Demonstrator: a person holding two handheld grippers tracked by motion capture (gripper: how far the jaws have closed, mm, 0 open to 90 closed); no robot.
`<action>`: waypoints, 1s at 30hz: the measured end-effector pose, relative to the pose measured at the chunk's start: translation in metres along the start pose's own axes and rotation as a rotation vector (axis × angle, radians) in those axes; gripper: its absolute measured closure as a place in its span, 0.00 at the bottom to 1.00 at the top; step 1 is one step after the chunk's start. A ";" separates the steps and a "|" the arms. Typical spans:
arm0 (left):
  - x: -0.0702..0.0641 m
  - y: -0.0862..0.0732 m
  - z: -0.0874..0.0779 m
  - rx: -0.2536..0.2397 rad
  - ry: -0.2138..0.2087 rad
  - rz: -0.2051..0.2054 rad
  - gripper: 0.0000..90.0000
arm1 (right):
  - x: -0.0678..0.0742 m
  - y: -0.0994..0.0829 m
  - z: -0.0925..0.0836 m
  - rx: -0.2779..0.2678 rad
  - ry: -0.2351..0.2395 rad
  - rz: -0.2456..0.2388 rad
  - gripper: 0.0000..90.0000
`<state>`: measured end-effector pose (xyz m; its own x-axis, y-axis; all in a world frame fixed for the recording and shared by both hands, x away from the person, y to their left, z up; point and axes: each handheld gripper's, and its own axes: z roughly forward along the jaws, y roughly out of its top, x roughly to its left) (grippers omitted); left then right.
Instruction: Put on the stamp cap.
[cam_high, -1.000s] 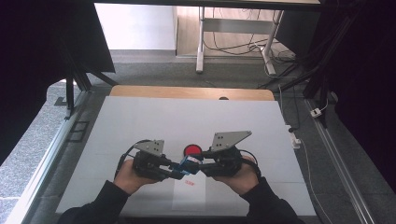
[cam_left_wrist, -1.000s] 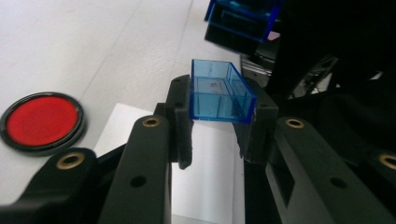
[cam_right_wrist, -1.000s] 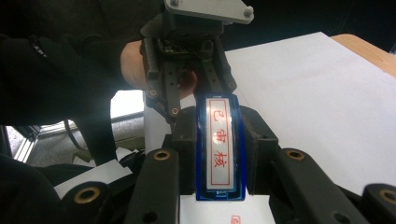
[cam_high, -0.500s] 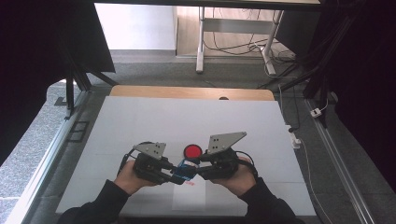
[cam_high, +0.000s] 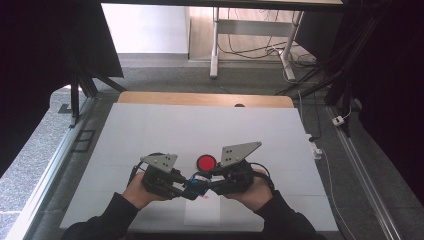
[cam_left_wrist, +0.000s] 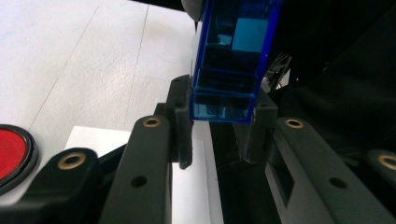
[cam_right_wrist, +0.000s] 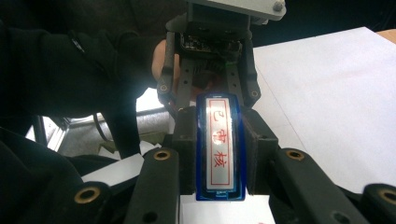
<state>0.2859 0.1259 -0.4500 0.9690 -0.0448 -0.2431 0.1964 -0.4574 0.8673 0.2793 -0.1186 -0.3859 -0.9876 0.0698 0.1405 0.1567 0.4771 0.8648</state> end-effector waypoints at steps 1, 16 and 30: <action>0.000 0.000 0.000 -0.002 0.000 0.003 0.77 | 0.000 0.000 0.000 -0.001 0.001 0.001 0.79; -0.003 0.001 -0.002 -0.021 -0.001 0.018 0.77 | -0.007 -0.007 -0.001 -0.070 0.053 0.069 0.79; -0.003 -0.004 0.001 0.011 0.049 -0.007 0.66 | -0.004 -0.007 0.005 -0.003 0.004 0.039 0.79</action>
<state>0.2820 0.1268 -0.4528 0.9737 0.0021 -0.2277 0.2023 -0.4674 0.8606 0.2823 -0.1177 -0.3951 -0.9808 0.0845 0.1759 0.1949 0.4713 0.8602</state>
